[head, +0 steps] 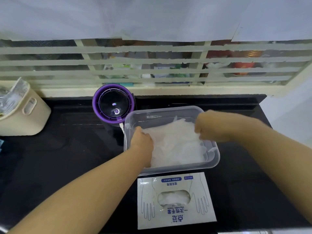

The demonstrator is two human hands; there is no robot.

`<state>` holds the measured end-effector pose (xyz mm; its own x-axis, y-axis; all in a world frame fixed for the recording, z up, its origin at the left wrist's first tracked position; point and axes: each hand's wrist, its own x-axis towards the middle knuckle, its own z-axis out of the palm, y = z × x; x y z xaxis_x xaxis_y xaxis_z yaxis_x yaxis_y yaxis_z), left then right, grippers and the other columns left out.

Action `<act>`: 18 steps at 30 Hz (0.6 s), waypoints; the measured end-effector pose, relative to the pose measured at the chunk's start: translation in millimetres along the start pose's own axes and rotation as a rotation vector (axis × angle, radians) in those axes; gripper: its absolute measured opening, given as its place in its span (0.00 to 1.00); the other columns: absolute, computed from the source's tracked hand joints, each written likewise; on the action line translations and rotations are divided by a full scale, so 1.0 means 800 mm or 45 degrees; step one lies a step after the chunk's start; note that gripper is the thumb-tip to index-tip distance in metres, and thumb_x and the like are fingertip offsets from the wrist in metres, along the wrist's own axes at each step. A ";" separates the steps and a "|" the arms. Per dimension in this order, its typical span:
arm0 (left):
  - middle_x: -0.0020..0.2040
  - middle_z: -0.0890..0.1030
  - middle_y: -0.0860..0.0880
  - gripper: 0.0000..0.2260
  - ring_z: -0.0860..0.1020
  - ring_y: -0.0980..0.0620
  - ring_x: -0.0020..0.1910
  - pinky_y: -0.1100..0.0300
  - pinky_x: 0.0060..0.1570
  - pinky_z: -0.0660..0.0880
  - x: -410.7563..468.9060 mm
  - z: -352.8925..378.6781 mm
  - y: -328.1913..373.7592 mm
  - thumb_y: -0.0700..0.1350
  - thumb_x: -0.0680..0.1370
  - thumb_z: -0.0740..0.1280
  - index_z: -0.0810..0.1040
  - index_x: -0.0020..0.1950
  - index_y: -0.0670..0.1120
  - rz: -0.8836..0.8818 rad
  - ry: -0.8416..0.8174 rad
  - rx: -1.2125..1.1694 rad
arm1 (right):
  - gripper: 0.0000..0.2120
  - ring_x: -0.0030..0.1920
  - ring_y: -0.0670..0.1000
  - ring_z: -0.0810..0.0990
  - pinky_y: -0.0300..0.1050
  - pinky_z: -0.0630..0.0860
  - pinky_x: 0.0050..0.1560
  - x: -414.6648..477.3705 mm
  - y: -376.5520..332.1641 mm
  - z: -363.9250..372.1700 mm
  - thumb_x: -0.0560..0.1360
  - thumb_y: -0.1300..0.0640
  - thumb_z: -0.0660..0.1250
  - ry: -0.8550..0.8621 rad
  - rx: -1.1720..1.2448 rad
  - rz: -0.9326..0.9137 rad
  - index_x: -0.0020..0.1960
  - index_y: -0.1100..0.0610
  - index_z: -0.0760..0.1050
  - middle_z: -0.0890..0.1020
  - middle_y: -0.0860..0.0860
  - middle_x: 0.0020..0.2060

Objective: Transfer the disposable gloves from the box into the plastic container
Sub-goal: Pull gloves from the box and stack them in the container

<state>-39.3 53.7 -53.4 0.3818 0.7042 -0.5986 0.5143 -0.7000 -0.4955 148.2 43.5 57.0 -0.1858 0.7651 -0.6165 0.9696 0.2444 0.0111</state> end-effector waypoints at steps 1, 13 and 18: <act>0.66 0.70 0.45 0.27 0.71 0.46 0.62 0.48 0.67 0.58 -0.001 0.000 -0.001 0.59 0.78 0.57 0.63 0.73 0.46 -0.001 0.006 -0.011 | 0.11 0.35 0.48 0.72 0.40 0.73 0.39 -0.009 0.002 -0.012 0.79 0.59 0.60 0.107 0.041 0.014 0.38 0.58 0.73 0.76 0.51 0.36; 0.64 0.73 0.48 0.30 0.72 0.47 0.60 0.49 0.63 0.59 -0.007 0.005 -0.003 0.64 0.76 0.59 0.65 0.71 0.46 -0.030 0.081 -0.124 | 0.29 0.60 0.55 0.74 0.47 0.70 0.60 0.064 -0.041 0.086 0.75 0.41 0.65 -0.091 0.226 0.007 0.67 0.61 0.69 0.75 0.55 0.61; 0.66 0.73 0.46 0.32 0.69 0.44 0.67 0.41 0.71 0.48 -0.016 -0.008 -0.007 0.66 0.77 0.58 0.63 0.73 0.46 0.012 0.017 -0.071 | 0.27 0.63 0.56 0.72 0.49 0.67 0.66 0.078 -0.042 0.105 0.78 0.44 0.60 -0.194 0.028 -0.033 0.68 0.63 0.69 0.73 0.57 0.64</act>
<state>-41.9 49.3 -38.9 0.3969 0.6996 -0.5942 0.5528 -0.6990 -0.4537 117.4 33.1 -48.1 -0.1860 0.6593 -0.7285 0.9684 0.2485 -0.0224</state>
